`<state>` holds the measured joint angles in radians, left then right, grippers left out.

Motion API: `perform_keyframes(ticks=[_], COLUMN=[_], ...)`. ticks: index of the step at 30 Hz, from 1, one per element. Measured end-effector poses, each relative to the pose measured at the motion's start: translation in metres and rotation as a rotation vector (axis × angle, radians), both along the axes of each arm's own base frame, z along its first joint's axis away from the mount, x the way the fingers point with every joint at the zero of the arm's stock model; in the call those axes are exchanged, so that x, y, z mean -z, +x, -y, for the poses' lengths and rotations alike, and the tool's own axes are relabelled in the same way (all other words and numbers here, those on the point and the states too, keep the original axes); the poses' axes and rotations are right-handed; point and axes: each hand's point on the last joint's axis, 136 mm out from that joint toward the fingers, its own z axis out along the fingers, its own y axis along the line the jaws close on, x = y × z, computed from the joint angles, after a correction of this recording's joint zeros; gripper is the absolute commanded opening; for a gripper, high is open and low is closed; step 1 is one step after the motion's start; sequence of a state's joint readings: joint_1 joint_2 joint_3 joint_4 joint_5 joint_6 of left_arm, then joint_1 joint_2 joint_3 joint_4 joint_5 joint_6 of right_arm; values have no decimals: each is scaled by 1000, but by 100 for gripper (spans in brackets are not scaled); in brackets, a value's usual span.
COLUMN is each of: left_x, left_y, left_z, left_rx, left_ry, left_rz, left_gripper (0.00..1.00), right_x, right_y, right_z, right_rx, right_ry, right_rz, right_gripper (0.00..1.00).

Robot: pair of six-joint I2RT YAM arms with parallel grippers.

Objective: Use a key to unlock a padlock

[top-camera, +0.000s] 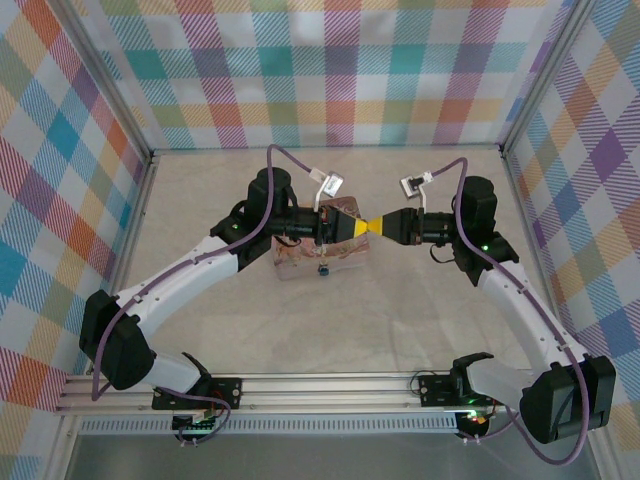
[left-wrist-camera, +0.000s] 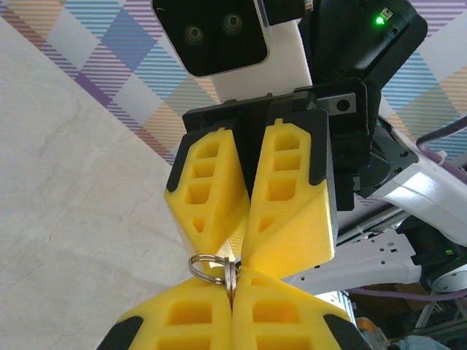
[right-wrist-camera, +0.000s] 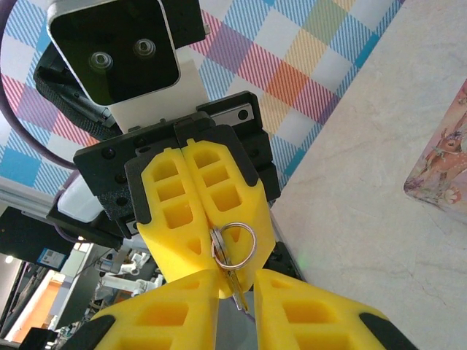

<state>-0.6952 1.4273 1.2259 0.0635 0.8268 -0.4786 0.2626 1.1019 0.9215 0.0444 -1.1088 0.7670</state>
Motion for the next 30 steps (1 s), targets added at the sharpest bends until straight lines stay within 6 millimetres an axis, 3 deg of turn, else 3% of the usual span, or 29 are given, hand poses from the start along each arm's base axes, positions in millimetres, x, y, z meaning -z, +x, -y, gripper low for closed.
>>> perform_keyframes(ticks=[6,10,19,23,26,30], left_x=[-3,-4,-5,-5,-5,-6], left_y=[-1,-2,-3,-3,-3,1], left_z=[0,0,0,0,0,0], left_rx=[9,14,20,19,17,-1], left_ry=[-11,-17,-20,-20,-22,-25], left_rz=[-12,-15,-25,-31,-33,-31], left_gripper=[0,0,0,0,19,36], right_x=[-2,-2,-2,-2,-3,-4], right_y=[-2,-4,-6,-6,-6,-10], right_z=[0,-1,0,0,1,-1], right_rx=[-3,-8,-8,-1,7,8], right_ry=[-1,-3,-8,-12,-15,-19], right_rz=[29,39,66,75,79,90], right_gripper=[12,17,0,0,0,0])
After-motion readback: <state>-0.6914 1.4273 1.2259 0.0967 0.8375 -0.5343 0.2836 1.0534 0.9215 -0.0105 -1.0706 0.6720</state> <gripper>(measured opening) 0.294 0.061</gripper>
